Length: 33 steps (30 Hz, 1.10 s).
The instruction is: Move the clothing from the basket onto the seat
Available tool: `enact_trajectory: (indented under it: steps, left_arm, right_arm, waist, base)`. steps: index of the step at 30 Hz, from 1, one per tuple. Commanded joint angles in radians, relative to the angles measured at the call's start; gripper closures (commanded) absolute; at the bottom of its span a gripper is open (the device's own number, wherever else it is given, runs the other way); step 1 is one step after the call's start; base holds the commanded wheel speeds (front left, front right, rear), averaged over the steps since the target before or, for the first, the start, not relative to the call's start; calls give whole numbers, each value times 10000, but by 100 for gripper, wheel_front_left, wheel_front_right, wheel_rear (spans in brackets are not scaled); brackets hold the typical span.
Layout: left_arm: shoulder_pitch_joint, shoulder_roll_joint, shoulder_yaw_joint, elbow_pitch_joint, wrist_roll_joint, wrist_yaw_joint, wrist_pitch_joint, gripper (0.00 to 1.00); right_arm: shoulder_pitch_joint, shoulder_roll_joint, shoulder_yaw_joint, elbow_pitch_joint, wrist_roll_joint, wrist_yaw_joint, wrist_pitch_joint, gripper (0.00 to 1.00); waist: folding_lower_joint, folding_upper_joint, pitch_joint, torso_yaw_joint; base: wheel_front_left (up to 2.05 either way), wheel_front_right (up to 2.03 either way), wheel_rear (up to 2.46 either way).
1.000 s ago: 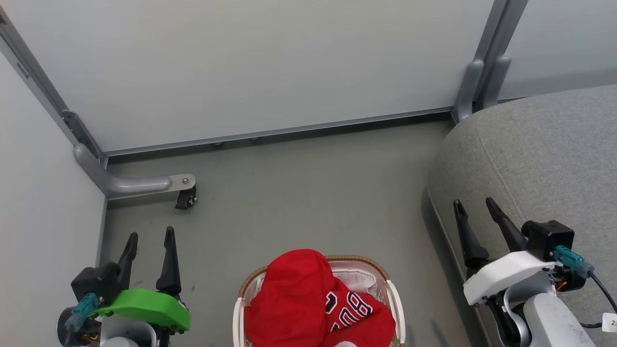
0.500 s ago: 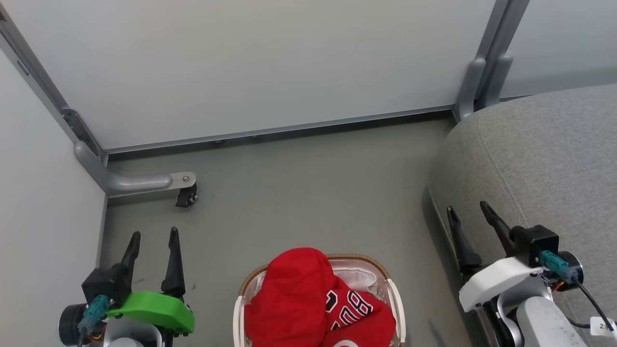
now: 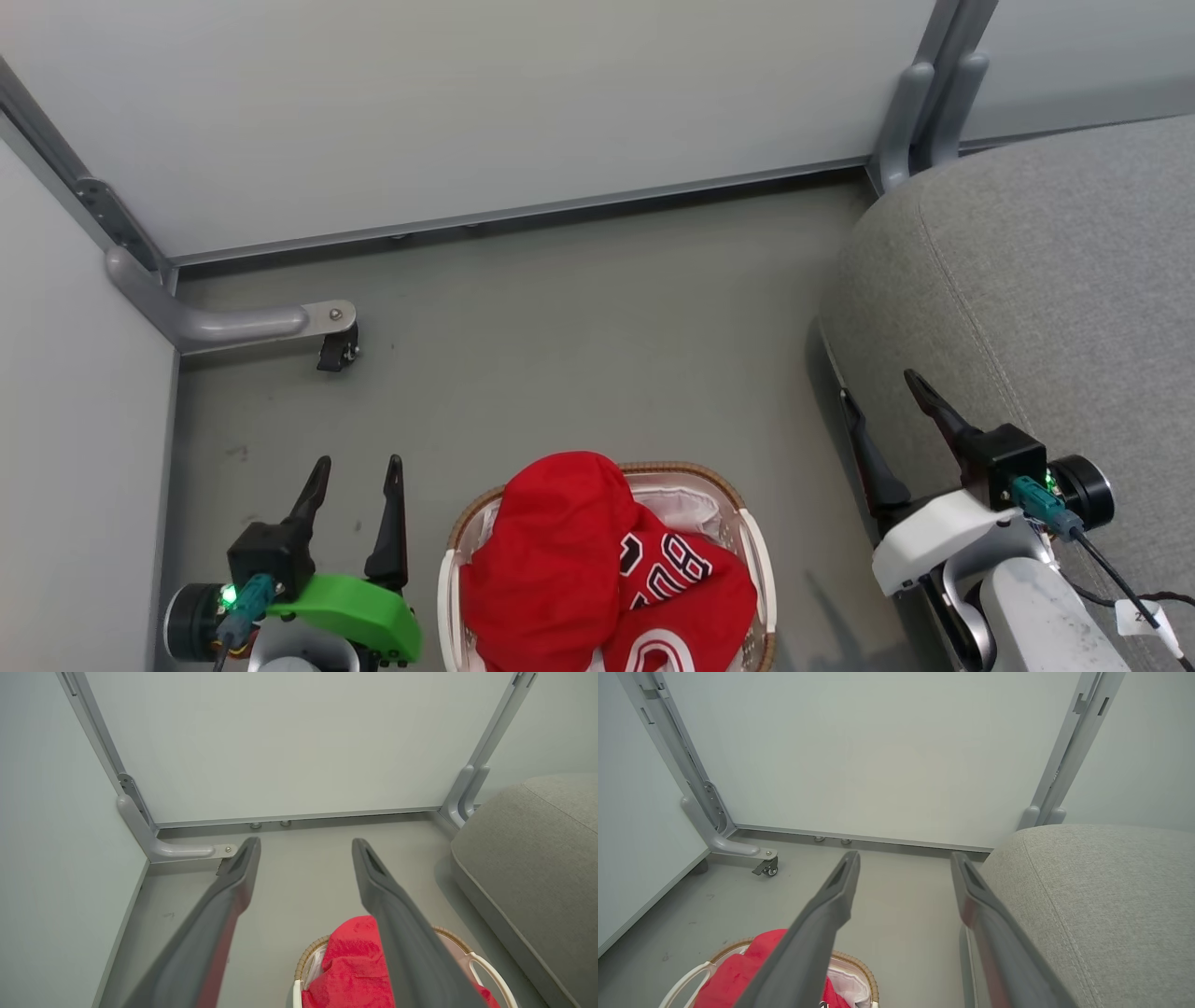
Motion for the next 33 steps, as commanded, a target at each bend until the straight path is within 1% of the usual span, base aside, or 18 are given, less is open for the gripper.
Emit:
enact_trajectory:
  steps: [1, 6, 12, 15, 22, 25, 33]
  left_arm:
    - [-329, 45, -116, 93, 132, -28, -101, 0]
    - [-790, 101, -667, 588, -83, -30, -175, 0]
    - [-1567, 326, -1362, 1024, -507, -30, -154, 0]
    - [-2021, 473, -1889, 1291, -751, -30, -154, 0]
    - [-3137, 954, -3011, 1926, -1082, -31, -154, 0]
    - [-3541, 1150, -3346, 2282, -1216, -31, -152, 0]
    - [-4592, 1842, -4669, 3364, -1450, -30, -152, 0]
  right_arm:
    - [-201, -76, 51, -71, -190, 0, -82, 0]
    - [-565, -19, 247, -211, -491, -3, -153, 0]
    - [-1108, 119, 382, -568, -410, -3, -148, 0]
    - [-1359, 213, 382, -816, -214, -3, -140, 0]
    - [-1790, 367, 540, -1454, 63, -4, -140, 0]
    - [-1924, 406, 601, -1587, 117, -3, -139, 0]
    - [-2233, 426, 1059, -1915, 368, -3, -139, 0]
  waist:
    - [0, 0, 374, -230]
    - [0, 0, 1177, -565]
    - [0, 0, 2215, -1035]
    - [0, 0, 2749, -1241]
    - [0, 0, 3888, -1667]
    - [0, 0, 4295, -1801]
    - [0, 0, 5260, -2267]
  base:
    - [0, 0, 0]
    - [0, 0, 0]
    - [0, 0, 0]
    - [0, 0, 0]
    - [0, 0, 0]
    - [0, 0, 0]
    - [0, 0, 0]
